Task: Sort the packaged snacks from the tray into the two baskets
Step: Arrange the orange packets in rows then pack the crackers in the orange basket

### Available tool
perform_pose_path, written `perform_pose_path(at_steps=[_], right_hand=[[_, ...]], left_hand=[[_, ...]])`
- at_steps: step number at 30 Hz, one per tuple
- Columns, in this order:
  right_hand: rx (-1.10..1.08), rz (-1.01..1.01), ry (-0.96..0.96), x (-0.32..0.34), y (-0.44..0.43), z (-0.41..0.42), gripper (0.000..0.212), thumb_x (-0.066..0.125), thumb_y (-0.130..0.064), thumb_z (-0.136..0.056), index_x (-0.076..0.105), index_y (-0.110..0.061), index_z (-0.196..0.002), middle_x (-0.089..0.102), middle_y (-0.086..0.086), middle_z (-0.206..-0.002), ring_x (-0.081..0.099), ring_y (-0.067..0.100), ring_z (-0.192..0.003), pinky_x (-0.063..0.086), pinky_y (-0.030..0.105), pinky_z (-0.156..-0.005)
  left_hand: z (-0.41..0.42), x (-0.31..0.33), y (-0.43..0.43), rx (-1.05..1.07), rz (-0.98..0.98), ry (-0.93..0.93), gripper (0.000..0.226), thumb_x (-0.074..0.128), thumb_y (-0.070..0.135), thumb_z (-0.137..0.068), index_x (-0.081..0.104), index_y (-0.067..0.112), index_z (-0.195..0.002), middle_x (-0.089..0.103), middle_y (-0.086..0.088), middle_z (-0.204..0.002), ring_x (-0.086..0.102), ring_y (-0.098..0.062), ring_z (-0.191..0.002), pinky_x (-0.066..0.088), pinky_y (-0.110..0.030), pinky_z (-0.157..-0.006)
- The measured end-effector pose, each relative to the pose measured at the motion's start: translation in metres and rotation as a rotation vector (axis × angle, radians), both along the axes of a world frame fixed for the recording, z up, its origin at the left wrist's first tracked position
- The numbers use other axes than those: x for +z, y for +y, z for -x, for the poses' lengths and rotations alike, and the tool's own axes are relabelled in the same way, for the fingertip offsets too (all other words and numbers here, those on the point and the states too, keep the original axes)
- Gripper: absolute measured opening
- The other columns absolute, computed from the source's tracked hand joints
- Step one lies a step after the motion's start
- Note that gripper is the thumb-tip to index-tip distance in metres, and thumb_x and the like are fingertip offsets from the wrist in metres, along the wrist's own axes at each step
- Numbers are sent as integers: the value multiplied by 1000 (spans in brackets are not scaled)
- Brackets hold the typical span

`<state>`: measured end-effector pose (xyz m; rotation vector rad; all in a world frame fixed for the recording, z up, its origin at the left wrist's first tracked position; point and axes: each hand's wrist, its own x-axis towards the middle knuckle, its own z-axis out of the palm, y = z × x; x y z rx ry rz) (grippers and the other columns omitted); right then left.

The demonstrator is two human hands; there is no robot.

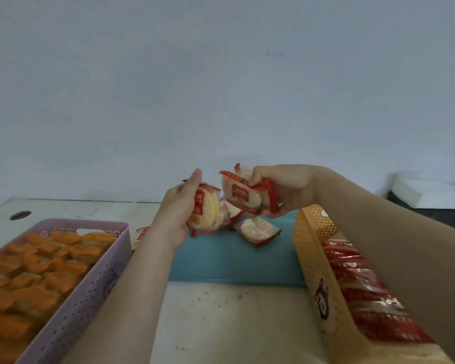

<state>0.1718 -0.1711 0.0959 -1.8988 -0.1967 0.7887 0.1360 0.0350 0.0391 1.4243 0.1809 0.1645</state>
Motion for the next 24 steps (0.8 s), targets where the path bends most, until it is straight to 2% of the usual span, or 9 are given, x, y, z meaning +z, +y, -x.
perform_pose_path(at_steps=[3,6,8,10,12,14,18,21,24], right_hand=[[-4,-229,75,1,-12,15,26,49,-28,-82,60,-12,-100,62,13,-104,56,28,-103,53,30,-73],[-5,-446,99,3,-28,28,34,53,-28,-74,65,-12,-101,64,14,-105,58,28,-102,56,38,-79],[-23,-510,69,3,-37,33,35,52,-26,-73,70,-11,-99,67,16,-105,63,31,-99,55,44,-84],[-91,-526,27,5,-49,40,35,50,-25,-72,68,-11,-98,69,14,-98,67,30,-89,52,44,-85],[-171,-506,-19,7,-62,48,27,50,-24,-71,64,-13,-91,68,9,-83,66,22,-75,48,37,-79],[-205,-429,-119,12,-80,56,17,47,-18,-80,61,-13,-88,65,6,-76,62,19,-73,49,33,-74],[-294,-158,-442,12,-116,67,23,52,-4,-89,63,-5,-109,71,11,-98,69,23,-91,57,39,-85],[-433,-1,-594,0,-137,67,24,66,-3,-83,67,-10,-106,73,9,-100,72,24,-91,56,38,-88],[-443,-9,-565,-11,-132,63,29,72,3,-78,59,-10,-100,68,17,-106,68,30,-92,55,35,-77]], left_hand=[[10,18,-15,-239,156,-126,53,56,53,-85,66,5,-103,74,-10,-90,71,-20,-84,57,-40,-78],[23,32,-30,-516,253,-208,51,70,26,-79,59,-5,-117,67,-21,-110,66,-30,-102,54,-46,-89],[26,35,-42,-489,178,-234,41,71,1,-73,60,-5,-112,69,-17,-101,69,-27,-91,60,-41,-75],[28,39,-56,-369,54,-250,31,69,-6,-73,62,-1,-102,72,-12,-91,71,-25,-82,61,-41,-63],[29,42,-68,-320,-50,-285,23,72,-4,-75,65,5,-96,75,-5,-84,72,-21,-77,59,-36,-59],[30,47,-82,-292,-161,-323,24,77,-1,-74,66,12,-92,76,1,-81,72,-17,-76,59,-31,-62],[33,58,-106,-221,-323,-401,28,84,5,-70,68,18,-89,76,3,-83,73,-15,-80,60,-38,-75],[28,59,-122,-121,-263,-402,29,85,15,-71,68,21,-94,76,4,-88,73,-16,-85,58,-45,-81],[26,54,-130,-123,-90,-366,35,84,23,-71,69,18,-103,76,-1,-98,72,-22,-93,56,-50,-86]])
